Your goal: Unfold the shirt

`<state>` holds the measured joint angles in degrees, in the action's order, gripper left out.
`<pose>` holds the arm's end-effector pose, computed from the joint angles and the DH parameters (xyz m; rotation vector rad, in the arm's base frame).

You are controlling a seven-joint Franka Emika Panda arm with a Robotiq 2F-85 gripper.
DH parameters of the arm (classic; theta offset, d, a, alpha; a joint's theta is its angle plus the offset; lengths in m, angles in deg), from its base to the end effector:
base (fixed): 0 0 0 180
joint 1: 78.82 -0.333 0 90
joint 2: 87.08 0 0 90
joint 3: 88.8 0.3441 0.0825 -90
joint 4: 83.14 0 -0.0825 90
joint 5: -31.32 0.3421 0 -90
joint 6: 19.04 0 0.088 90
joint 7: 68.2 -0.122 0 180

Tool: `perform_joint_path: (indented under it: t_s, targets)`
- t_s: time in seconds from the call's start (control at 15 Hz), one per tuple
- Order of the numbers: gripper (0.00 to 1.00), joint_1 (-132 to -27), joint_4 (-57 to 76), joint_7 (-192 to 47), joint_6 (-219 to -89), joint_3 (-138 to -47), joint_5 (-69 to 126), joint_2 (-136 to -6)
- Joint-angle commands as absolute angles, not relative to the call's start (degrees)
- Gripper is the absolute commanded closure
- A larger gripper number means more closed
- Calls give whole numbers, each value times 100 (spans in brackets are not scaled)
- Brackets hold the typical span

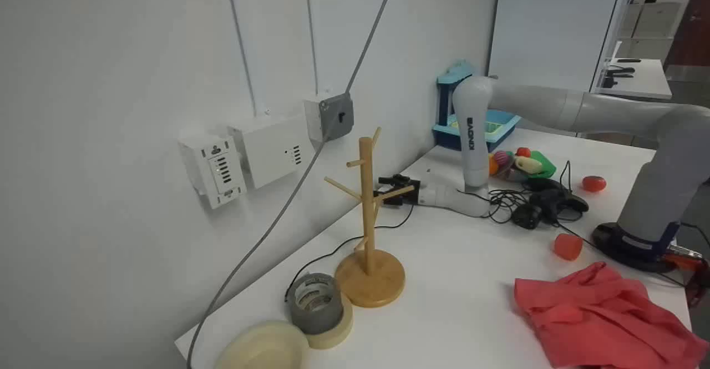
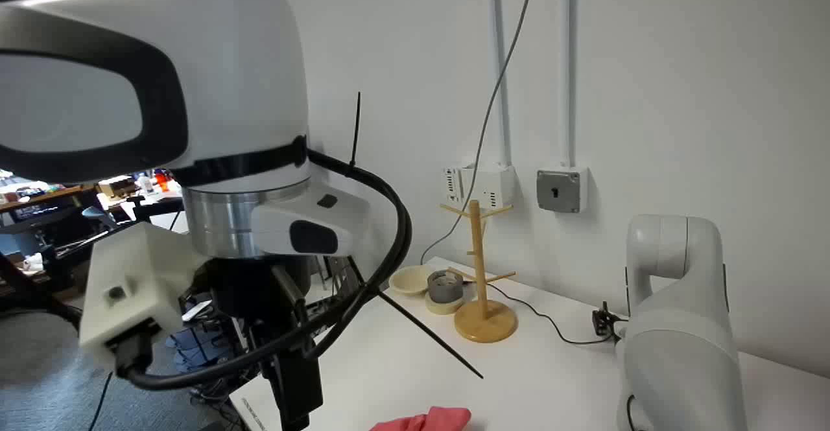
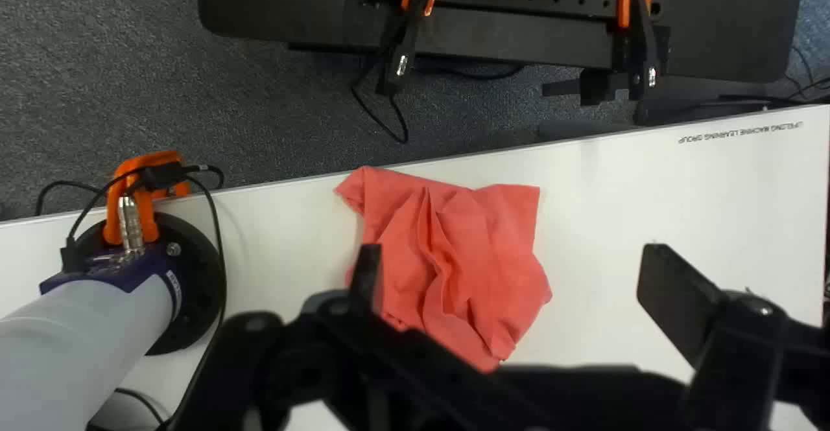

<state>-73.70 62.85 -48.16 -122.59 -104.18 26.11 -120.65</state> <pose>0.2732 -0.1197 0.4696 -3.0199 -0.1157 0.2118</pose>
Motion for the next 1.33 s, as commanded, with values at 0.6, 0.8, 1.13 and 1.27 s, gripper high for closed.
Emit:
perform_joint_path:
  t_s: [0.6, 0.8, 1.13, 1.27]
  targets:
    - [0, -7300, 6279, -4785, -12254, -10353, 2646, -12051]
    - [0, -7300, 6279, -4785, -12254, -10353, 2646, -12051]
    - [0, -7717, 4890, -5028, -11883, -9976, 3082, -11200]
    - [0, -7844, 4226, -5126, -11758, -9742, 3190, -10777]
